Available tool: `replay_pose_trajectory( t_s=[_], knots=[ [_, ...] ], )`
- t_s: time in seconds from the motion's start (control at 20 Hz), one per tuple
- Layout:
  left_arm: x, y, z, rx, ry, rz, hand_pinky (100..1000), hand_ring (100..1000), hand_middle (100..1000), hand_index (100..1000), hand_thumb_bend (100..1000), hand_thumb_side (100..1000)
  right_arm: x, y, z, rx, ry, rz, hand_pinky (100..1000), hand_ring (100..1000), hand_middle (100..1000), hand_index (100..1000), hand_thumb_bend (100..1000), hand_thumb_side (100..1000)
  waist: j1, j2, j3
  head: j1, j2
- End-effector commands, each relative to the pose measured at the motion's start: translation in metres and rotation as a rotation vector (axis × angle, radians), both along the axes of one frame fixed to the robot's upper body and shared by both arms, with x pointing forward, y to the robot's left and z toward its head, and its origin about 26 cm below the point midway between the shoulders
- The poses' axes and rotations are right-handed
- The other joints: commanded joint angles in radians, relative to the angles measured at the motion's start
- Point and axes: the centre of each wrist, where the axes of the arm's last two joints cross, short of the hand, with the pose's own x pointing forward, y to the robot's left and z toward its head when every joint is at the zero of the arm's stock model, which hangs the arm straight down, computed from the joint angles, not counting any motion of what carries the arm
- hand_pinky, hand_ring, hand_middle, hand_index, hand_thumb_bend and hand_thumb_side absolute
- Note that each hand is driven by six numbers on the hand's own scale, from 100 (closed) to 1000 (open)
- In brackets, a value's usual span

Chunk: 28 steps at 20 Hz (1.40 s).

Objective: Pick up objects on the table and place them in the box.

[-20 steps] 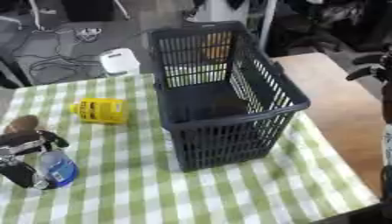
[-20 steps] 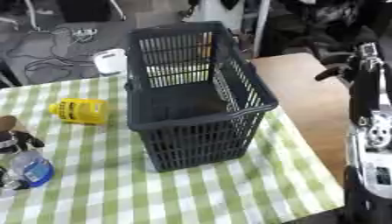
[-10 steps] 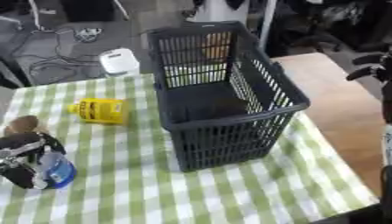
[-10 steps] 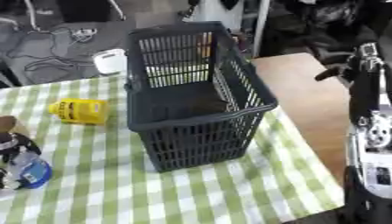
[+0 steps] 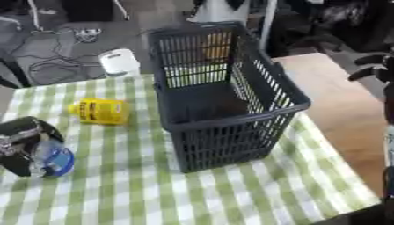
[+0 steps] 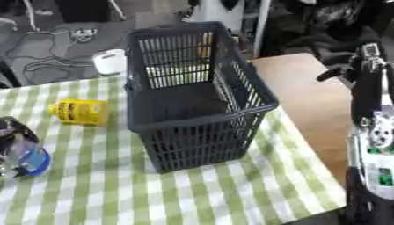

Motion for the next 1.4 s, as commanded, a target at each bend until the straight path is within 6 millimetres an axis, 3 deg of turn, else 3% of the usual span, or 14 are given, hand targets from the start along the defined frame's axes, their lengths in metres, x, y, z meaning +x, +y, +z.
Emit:
replay_pose_trajectory(
  t_s=[0.05, 0.3, 0.6, 0.85, 1.05, 1.1, 1.15, 1.2, 1.3, 1.4],
  knots=[
    [0.005, 0.008, 0.059, 0.021, -0.033, -0.043, 492, 403, 423, 558, 388, 100, -0.001, -0.004, 0.009, -0.029, -0.018, -0.003, 446, 578, 612, 705, 100, 664, -0.003, -0.015, 0.001, 0.001, -0.013],
    [0.025, -0.027, 0.128, -0.016, -0.108, -0.181, 495, 401, 423, 558, 388, 100, -0.002, -0.004, 0.007, -0.037, -0.006, 0.005, 446, 578, 612, 705, 100, 667, 0.008, -0.025, 0.0, 0.003, -0.007],
    [0.055, -0.099, 0.169, -0.095, -0.158, -0.339, 499, 391, 414, 550, 377, 100, -0.001, -0.001, 0.008, -0.043, -0.007, 0.019, 447, 578, 611, 705, 100, 665, 0.016, -0.03, -0.032, 0.016, -0.013],
    [0.074, -0.158, 0.173, -0.123, -0.177, -0.427, 505, 392, 414, 550, 379, 100, 0.002, 0.005, 0.01, -0.05, -0.012, 0.046, 446, 578, 611, 705, 100, 662, 0.018, -0.027, -0.075, 0.037, -0.018],
    [0.077, -0.191, 0.166, -0.147, -0.238, -0.485, 509, 390, 414, 548, 380, 100, 0.004, 0.007, 0.01, -0.048, -0.015, 0.057, 445, 578, 610, 705, 100, 661, 0.012, -0.021, -0.094, 0.043, -0.023],
    [0.076, -0.197, 0.166, -0.143, -0.262, -0.501, 542, 410, 431, 560, 453, 100, 0.004, 0.007, 0.01, -0.047, -0.016, 0.058, 444, 577, 610, 704, 100, 662, 0.012, -0.02, -0.096, 0.043, -0.023],
    [0.072, -0.204, 0.168, -0.118, -0.309, -0.523, 542, 410, 431, 560, 453, 100, 0.004, 0.007, 0.01, -0.047, -0.016, 0.059, 444, 577, 610, 704, 100, 662, 0.012, -0.019, -0.096, 0.043, -0.023],
    [0.068, -0.211, 0.17, -0.089, -0.358, -0.542, 602, 455, 463, 589, 558, 100, 0.004, 0.007, 0.009, -0.047, -0.015, 0.059, 444, 577, 610, 704, 100, 662, 0.012, -0.019, -0.096, 0.042, -0.024],
    [0.054, -0.224, 0.174, 0.009, -0.5, -0.607, 637, 494, 501, 630, 604, 100, 0.004, 0.007, 0.009, -0.047, -0.015, 0.061, 443, 577, 610, 704, 100, 664, 0.014, -0.018, -0.096, 0.038, -0.027],
    [0.05, -0.229, 0.165, 0.045, -0.57, -0.644, 668, 542, 545, 678, 631, 100, 0.004, 0.006, 0.009, -0.048, -0.014, 0.06, 443, 577, 609, 704, 100, 661, 0.014, -0.018, -0.094, 0.034, -0.03]
  ],
)
